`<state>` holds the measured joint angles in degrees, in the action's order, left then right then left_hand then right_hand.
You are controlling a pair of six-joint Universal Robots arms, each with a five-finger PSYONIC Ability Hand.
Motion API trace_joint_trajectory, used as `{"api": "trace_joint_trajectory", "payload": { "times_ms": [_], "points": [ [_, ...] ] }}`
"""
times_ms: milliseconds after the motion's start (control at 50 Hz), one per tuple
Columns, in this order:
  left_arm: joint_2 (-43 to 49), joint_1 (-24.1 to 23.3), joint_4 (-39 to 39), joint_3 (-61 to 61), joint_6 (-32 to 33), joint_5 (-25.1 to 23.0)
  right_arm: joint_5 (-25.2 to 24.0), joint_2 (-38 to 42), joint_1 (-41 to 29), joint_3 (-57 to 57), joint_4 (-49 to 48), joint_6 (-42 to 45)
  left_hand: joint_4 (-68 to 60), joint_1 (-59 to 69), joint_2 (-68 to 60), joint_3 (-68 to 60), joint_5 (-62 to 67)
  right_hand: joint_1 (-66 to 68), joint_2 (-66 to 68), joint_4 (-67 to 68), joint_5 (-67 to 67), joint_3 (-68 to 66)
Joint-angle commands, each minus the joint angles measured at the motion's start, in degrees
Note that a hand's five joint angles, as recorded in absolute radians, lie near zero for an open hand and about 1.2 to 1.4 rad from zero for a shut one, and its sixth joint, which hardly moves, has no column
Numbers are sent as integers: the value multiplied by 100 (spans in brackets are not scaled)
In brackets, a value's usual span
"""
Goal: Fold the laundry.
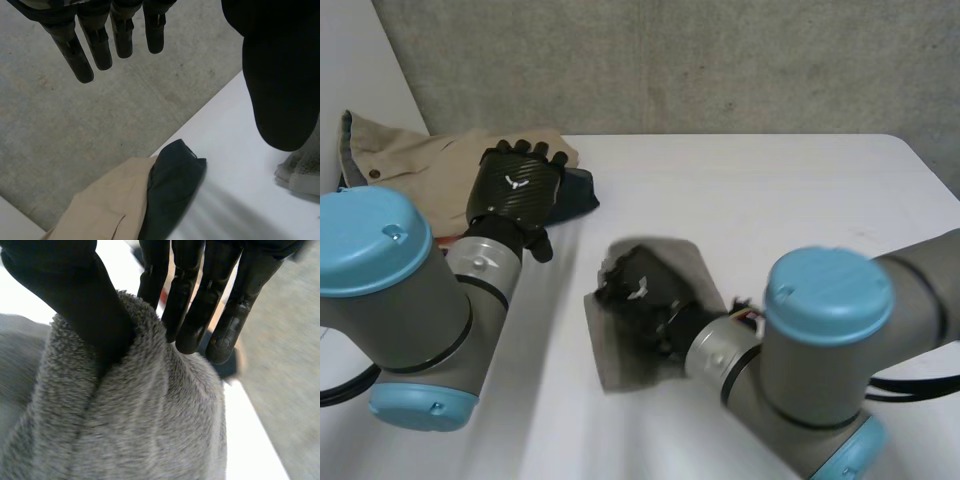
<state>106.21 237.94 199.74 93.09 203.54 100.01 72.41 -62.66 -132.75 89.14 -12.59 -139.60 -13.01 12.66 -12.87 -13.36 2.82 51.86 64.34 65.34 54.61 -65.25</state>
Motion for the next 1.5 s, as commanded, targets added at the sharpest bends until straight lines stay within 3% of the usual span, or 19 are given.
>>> {"api": "trace_joint_trajectory", "payload": {
  "times_ms": [20, 120, 240, 360, 480, 680, 820, 1080, 1260, 1320, 1400, 1500],
  "points": [
    [-3, -45, 30, 16, -16, -16, -456, 140, 73, 24, -51, -532, 111, -77, 98, 146, -92, -4186, -5434, -5534, -5461, 5525],
    [58, -282, 56, -133, -182, -60, 61, -306, 1274, 68, 28, -2478, 77, -43, 64, 113, -58, -4186, -5434, -5534, -5461, 5525],
    [567, -932, 21, -581, -622, -148, 361, -651, 1936, 200, 291, -3749, 10, 24, -3, 45, 9, -4186, -5434, -5534, -5461, 5525],
    [1182, -1302, -172, -941, -886, -306, 361, -590, 2008, -19, 871, -3768, -41, 75, -54, -5, 60, -4186, -5434, -5534, -5461, 5525],
    [1622, -1355, -453, -1109, -851, -219, 361, -36, 1972, -467, 1223, -3785, -108, 142, -121, -72, 127, -4186, -5434, -5534, -5461, 5525],
    [1763, -1145, -1279, -1197, -737, 107, 238, 544, 1604, -1047, 1681, -3750, -175, 209, -188, -140, 194, -4186, -5434, -5534, -5461, 5525],
    [1798, -978, -1710, -1153, 70, 159, 229, 817, 1296, -1206, 1681, -3347, -158, 193, -172, -123, 177, -4186, -5434, -5534, -5461, 5525],
    [1860, -924, -1719, -1171, 353, 116, 467, 1125, 1120, -1233, 1654, -2582, -108, 142, -121, -73, 127, -4186, -5434, -5534, -5461, 5525],
    [1676, -731, -1702, -1293, 292, 19, 792, 739, 1181, -847, 1436, -2440, -74, 108, -87, -39, 93, -4186, -5434, -5534, -5461, 5525],
    [1176, -722, -1702, -1346, 204, -191, 888, 205, 1216, -409, 910, -2773, 26, 8, 13, 62, -7, -4186, -5434, -5534, -5461, 5525],
    [613, -635, -1719, -1399, 46, -963, 1020, -508, 1575, 93, 539, -3344, 27, 8, 13, 62, -8, -4186, -5434, -5534, -5461, 5525],
    [146, -345, -1789, -1417, -130, -1782, 977, -668, 1998, 577, 652, -3942, 27, 8, 13, 62, -8, -4186, -5434, -5534, -5461, 5525]
  ]
}}
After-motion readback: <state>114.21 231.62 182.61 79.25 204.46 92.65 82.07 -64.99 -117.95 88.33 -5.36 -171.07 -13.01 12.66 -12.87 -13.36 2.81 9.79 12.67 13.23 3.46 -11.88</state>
